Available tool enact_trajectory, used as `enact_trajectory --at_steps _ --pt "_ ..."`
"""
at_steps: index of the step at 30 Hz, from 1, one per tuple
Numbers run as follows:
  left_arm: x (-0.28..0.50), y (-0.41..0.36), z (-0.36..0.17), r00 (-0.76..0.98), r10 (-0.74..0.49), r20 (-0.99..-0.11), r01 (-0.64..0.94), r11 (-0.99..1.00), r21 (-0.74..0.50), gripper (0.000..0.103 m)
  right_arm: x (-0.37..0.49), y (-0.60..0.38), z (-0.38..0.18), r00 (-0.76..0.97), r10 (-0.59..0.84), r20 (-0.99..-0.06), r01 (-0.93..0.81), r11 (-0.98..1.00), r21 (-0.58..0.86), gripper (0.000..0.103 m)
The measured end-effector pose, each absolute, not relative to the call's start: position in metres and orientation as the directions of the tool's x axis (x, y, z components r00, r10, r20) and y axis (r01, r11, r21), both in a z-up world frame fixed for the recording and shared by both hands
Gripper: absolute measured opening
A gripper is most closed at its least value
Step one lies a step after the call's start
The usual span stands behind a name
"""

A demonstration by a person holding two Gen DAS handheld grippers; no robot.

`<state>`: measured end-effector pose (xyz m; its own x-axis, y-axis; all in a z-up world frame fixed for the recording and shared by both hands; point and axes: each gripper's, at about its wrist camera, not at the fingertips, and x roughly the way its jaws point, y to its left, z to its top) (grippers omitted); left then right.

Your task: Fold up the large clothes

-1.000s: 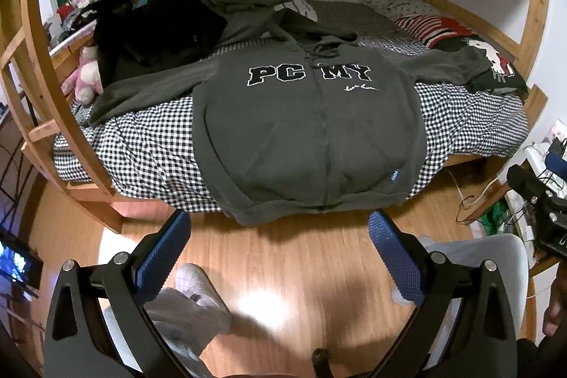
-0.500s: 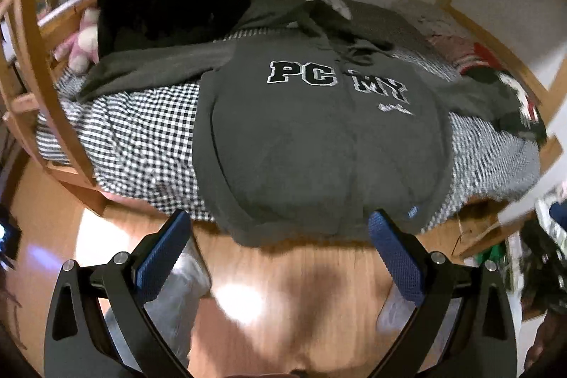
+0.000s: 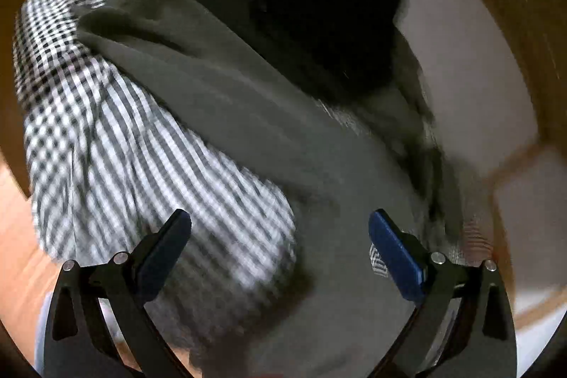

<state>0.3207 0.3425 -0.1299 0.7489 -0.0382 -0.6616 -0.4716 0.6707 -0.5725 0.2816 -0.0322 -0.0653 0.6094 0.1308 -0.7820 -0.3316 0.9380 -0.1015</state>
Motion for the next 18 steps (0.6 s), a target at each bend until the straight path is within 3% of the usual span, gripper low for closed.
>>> enact_trajectory --at_steps 4,8,11,18 --pt "0.329 0.404 -0.155 0.744 -0.038 -0.667 -0.540 0.554 -0.634 0.099 0.323 0.018 -0.072 0.604 0.180 -0.776 -0.409 0.906 -0.108 0.101" --pt "0.344 0.467 -0.184 0.780 -0.141 -0.610 -0.550 0.312 -0.775 0.098 0.342 0.063 -0.075 0.594 0.222 -0.773 -0.453 0.887 -0.093 0.101" --pt "0.355 0.493 -0.197 0.803 -0.143 -0.579 -0.552 0.189 -0.812 0.098 0.351 0.088 -0.080 0.587 0.234 -0.775 -0.472 0.877 -0.093 0.101" --pt "0.381 0.516 -0.199 0.849 -0.134 -0.512 -0.499 0.118 -0.858 0.098 0.379 0.141 -0.095 0.553 0.261 -0.791 -0.528 0.844 -0.091 0.101"
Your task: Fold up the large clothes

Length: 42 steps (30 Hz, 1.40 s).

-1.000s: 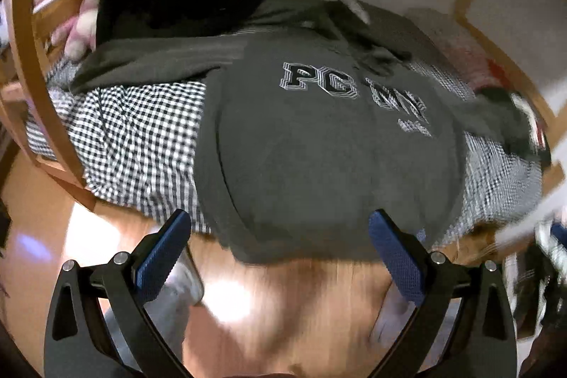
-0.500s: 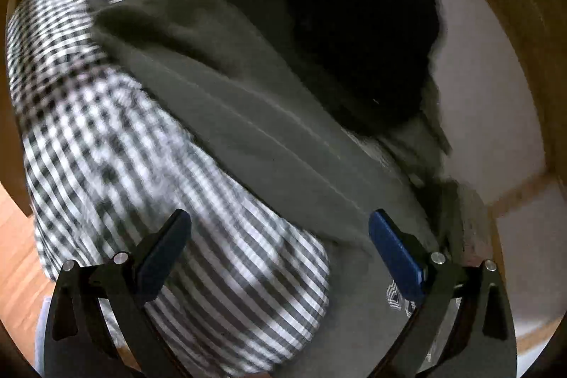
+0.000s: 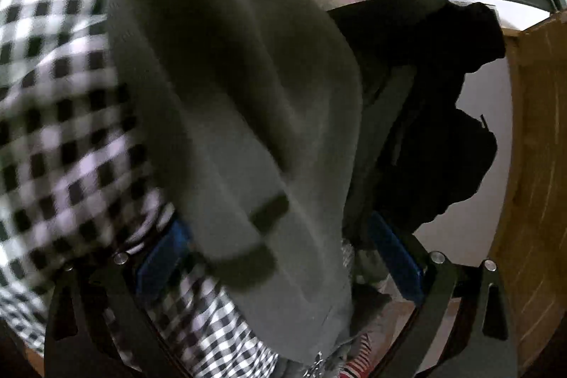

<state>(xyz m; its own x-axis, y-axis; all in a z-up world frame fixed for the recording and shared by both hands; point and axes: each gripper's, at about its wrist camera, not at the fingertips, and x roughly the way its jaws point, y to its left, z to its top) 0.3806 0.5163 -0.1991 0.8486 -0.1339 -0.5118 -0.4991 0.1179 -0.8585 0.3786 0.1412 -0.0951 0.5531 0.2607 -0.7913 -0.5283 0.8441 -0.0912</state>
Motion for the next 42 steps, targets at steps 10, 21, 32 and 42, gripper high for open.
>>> enact_trajectory --at_steps 10,21,32,42 --pt "0.407 0.536 -0.197 0.849 -0.163 -0.502 -0.470 0.201 -0.860 0.009 0.390 0.189 -0.114 0.599 0.407 -0.690 -0.664 0.734 -0.143 0.100" --pt "0.439 0.508 -0.105 0.911 -0.158 -0.380 -0.228 0.576 -0.785 0.008 0.456 0.306 -0.183 0.616 0.348 -0.707 -0.752 0.526 -0.396 0.010" --pt "0.509 0.262 -0.027 0.873 -0.250 -0.419 0.173 0.962 -0.212 0.008 0.456 0.034 -0.038 0.645 0.492 -0.584 -0.533 0.838 0.117 0.100" --pt "0.508 0.003 -0.201 0.729 -0.030 -0.683 0.466 0.753 0.464 0.008 0.497 -0.138 -0.051 0.631 0.376 -0.679 -0.171 0.921 0.351 0.100"
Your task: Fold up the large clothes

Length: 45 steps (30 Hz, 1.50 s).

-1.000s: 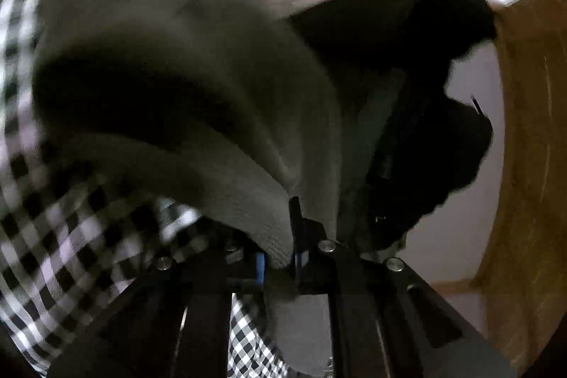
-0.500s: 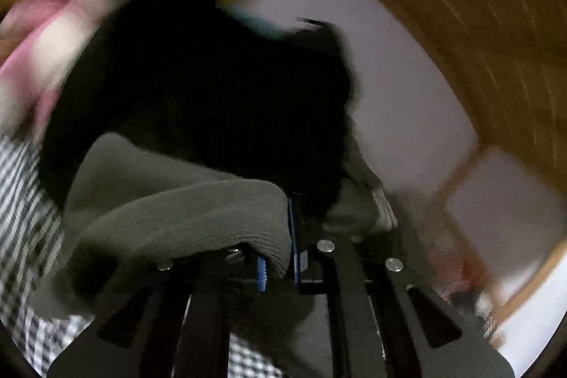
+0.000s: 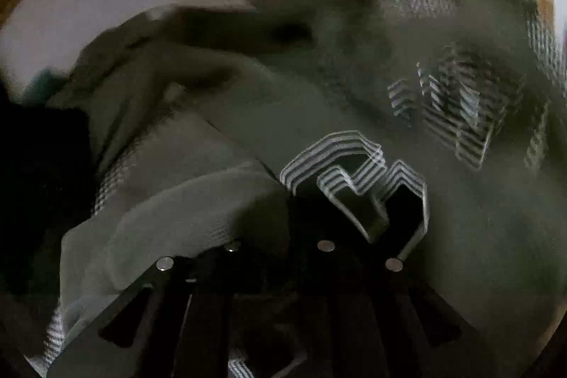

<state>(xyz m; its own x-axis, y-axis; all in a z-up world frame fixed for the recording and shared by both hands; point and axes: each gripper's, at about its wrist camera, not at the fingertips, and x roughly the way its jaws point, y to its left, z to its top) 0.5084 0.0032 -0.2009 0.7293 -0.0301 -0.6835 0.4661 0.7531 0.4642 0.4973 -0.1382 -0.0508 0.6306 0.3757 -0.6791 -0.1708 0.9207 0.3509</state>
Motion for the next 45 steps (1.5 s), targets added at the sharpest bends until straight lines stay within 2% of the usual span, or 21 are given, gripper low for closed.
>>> enact_trajectory --at_steps 2,4,10,15,16,17,18,21,24,26,27,28,31,33,35,36,38,40,42,44,45 --pt "0.497 -0.010 -0.208 0.779 0.030 -0.627 0.430 0.701 0.568 0.008 0.519 -0.132 -0.069 0.602 0.359 -0.714 -0.174 0.931 0.321 0.100" --pt "0.497 -0.007 -0.210 0.787 0.025 -0.616 0.423 0.706 0.569 0.008 0.541 -0.120 -0.082 0.567 0.368 -0.737 -0.210 0.929 0.303 0.100" --pt "0.480 -0.016 -0.219 0.835 0.097 -0.541 0.367 0.634 0.680 0.008 0.596 0.007 -0.069 0.365 0.373 -0.853 -0.581 0.807 0.104 0.100" --pt "0.481 -0.020 -0.222 0.843 0.104 -0.528 0.357 0.625 0.694 0.007 0.617 0.141 -0.111 0.214 0.085 -0.973 -0.776 0.621 -0.116 0.099" --pt "0.481 -0.019 -0.222 0.844 0.105 -0.527 0.356 0.625 0.695 0.007 0.623 0.155 -0.133 0.206 -0.005 -0.979 -0.773 0.612 -0.166 0.089" --pt "0.480 -0.019 -0.222 0.844 0.107 -0.525 0.355 0.623 0.697 0.007 0.631 0.160 -0.152 0.182 -0.063 -0.981 -0.762 0.622 -0.181 0.063" --pt "0.485 -0.022 -0.223 0.844 0.106 -0.526 0.355 0.624 0.696 0.008 0.640 0.161 -0.170 0.133 -0.088 -0.987 -0.751 0.641 -0.159 0.051" --pt "0.482 -0.021 -0.218 0.850 0.114 -0.514 0.345 0.616 0.708 0.008 0.648 0.143 -0.157 0.134 -0.002 -0.991 -0.712 0.695 -0.097 0.017" --pt "0.476 -0.018 -0.211 0.847 0.089 -0.524 0.364 0.622 0.693 0.014 0.658 0.092 -0.125 0.141 0.146 -0.979 -0.610 0.792 0.030 0.016" --pt "0.465 -0.009 -0.196 0.823 0.027 -0.567 0.407 0.668 0.623 0.031 0.662 0.041 -0.104 0.169 0.261 -0.950 -0.511 0.848 0.142 0.016" --pt "0.461 -0.001 -0.185 0.803 -0.015 -0.596 0.431 0.706 0.562 0.050 0.661 0.016 -0.095 0.190 0.321 -0.928 -0.457 0.865 0.206 0.016" --pt "0.453 0.014 -0.160 0.780 -0.083 -0.620 0.436 0.783 0.444 0.060 0.660 -0.019 -0.087 0.221 0.394 -0.892 -0.388 0.875 0.290 0.016" --pt "0.442 0.063 -0.097 0.789 -0.163 -0.592 0.323 0.930 0.173 0.078 0.622 -0.117 -0.086 0.374 0.636 -0.675 -0.312 0.771 0.554 0.016" --pt "0.441 0.116 -0.053 0.851 -0.136 -0.507 0.142 0.990 -0.027 0.094 0.603 -0.160 -0.104 0.432 0.711 -0.555 -0.270 0.689 0.672 0.016" --pt "0.457 0.145 -0.044 0.853 -0.086 -0.514 0.027 0.992 -0.121 0.095 0.595 -0.188 -0.132 0.457 0.709 -0.538 -0.219 0.676 0.704 0.016" --pt "0.480 0.154 -0.055 0.812 -0.081 -0.577 -0.003 0.990 -0.143 0.095 0.594 -0.200 -0.151 0.462 0.698 -0.548 -0.183 0.679 0.711 0.016" --pt "0.526 0.149 -0.110 0.667 -0.030 -0.744 -0.011 0.999 -0.050 0.095 0.598 -0.215 -0.184 0.436 0.680 -0.589 -0.107 0.689 0.717 0.019" --pt "0.534 0.145 -0.163 0.541 0.013 -0.841 0.009 1.000 0.022 0.095 0.591 -0.227 -0.209 0.425 0.674 -0.604 -0.031 0.678 0.734 0.026" --pt "0.509 0.142 -0.167 0.638 0.045 -0.768 0.047 0.994 0.097 0.096 0.578 -0.241 -0.212 0.462 0.704 -0.539 -0.024 0.617 0.787 0.033" --pt "0.504 0.145 -0.162 0.620 0.056 -0.782 0.030 0.995 0.096 0.096 0.560 -0.259 -0.206 0.546 0.656 -0.521 0.010 0.617 0.787 0.063" --pt "0.503 0.146 -0.158 0.608 0.062 -0.791 0.016 0.996 0.090 0.096 0.552 -0.270 -0.202 0.596 0.623 -0.506 0.025 0.616 0.788 0.069"
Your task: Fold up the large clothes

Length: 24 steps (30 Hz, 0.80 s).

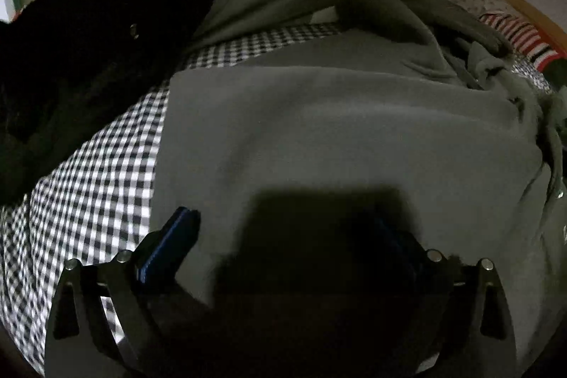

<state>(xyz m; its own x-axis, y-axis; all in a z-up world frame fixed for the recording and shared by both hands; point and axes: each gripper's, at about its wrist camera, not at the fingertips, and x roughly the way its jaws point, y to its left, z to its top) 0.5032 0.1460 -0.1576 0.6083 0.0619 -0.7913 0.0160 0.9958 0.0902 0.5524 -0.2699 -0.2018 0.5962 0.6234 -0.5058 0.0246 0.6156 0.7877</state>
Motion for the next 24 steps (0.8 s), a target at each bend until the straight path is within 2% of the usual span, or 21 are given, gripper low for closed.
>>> enact_trajectory --at_steps 1,4,6,7,8,9,10,12,14,15,16,18,20,21,22,23,24 --pt "0.499 0.147 -0.148 0.610 0.069 -0.789 -0.006 0.997 0.082 0.096 0.550 -0.279 -0.199 0.618 0.607 -0.499 0.038 0.612 0.790 0.076" --pt "0.484 0.148 -0.096 0.731 0.062 -0.680 -0.067 0.998 0.018 0.096 0.551 -0.284 -0.187 0.639 0.591 -0.492 0.067 0.594 0.802 0.094" --pt "0.494 0.149 -0.068 0.772 0.075 -0.631 -0.098 0.995 -0.002 0.096 0.562 -0.272 -0.188 0.562 0.598 -0.572 0.077 0.650 0.756 0.091" --pt "0.514 0.146 -0.069 0.751 0.070 -0.657 -0.089 0.996 0.005 0.096 0.571 -0.271 -0.192 0.526 0.576 -0.626 0.084 0.697 0.712 0.072" --pt "0.533 0.145 -0.075 0.713 0.066 -0.698 -0.079 0.997 0.014 0.096 0.576 -0.259 -0.193 0.483 0.529 -0.697 0.067 0.772 0.632 0.046" --pt "0.564 0.145 -0.096 0.629 0.064 -0.774 -0.073 0.997 0.024 0.096 0.579 -0.252 -0.194 0.451 0.485 -0.749 0.069 0.818 0.572 0.036" --pt "0.582 0.146 -0.114 0.563 0.053 -0.825 -0.073 0.997 0.015 0.096 0.579 -0.250 -0.194 0.445 0.480 -0.756 0.064 0.825 0.562 0.016" --pt "0.598 0.153 -0.146 0.479 0.031 -0.877 -0.100 0.995 -0.019 0.094 0.578 -0.249 -0.178 0.480 0.575 -0.662 -0.036 0.767 0.640 0.015" --pt "0.591 0.154 -0.149 0.535 0.052 -0.843 -0.111 0.994 -0.009 0.094 0.568 -0.251 -0.145 0.557 0.637 -0.533 -0.179 0.718 0.672 0.015" --pt "0.584 0.153 -0.148 0.562 0.084 -0.823 -0.130 0.991 0.013 0.094 0.569 -0.256 -0.139 0.577 0.645 -0.500 -0.197 0.705 0.682 0.015" --pt "0.578 0.155 -0.147 0.579 0.099 -0.810 -0.148 0.989 0.015 0.094 0.574 -0.263 -0.140 0.590 0.623 -0.514 -0.173 0.719 0.673 0.015" --pt "0.567 0.162 -0.141 0.616 0.137 -0.776 -0.213 0.977 0.004 0.094 0.597 -0.272 -0.170 0.539 0.575 -0.615 -0.100 0.769 0.631 0.015" --pt "0.569 0.171 -0.143 0.589 0.120 -0.800 -0.239 0.971 -0.031 0.094 0.608 -0.271 -0.201 0.431 0.512 -0.743 -0.045 0.835 0.549 0.022" --pt "0.571 0.171 -0.144 0.563 0.105 -0.819 -0.229 0.973 -0.032 0.094 0.602 -0.274 -0.202 0.450 0.519 -0.727 -0.067 0.831 0.552 0.030" --pt "0.571 0.171 -0.142 0.555 0.104 -0.825 -0.214 0.977 -0.020 0.094 0.590 -0.279 -0.193 0.494 0.444 -0.747 -0.031 0.868 0.496 0.065" --pt "0.567 0.170 -0.136 0.567 0.099 -0.818 -0.190 0.982 -0.012 0.094 0.580 -0.284 -0.181 0.549 0.331 -0.768 0.022 0.912 0.409 0.090" --pt "0.568 0.166 -0.128 0.584 0.089 -0.807 -0.167 0.986 -0.012 0.094 0.562 -0.289 -0.160 0.637 0.154 -0.755 0.098 0.955 0.278 0.095"
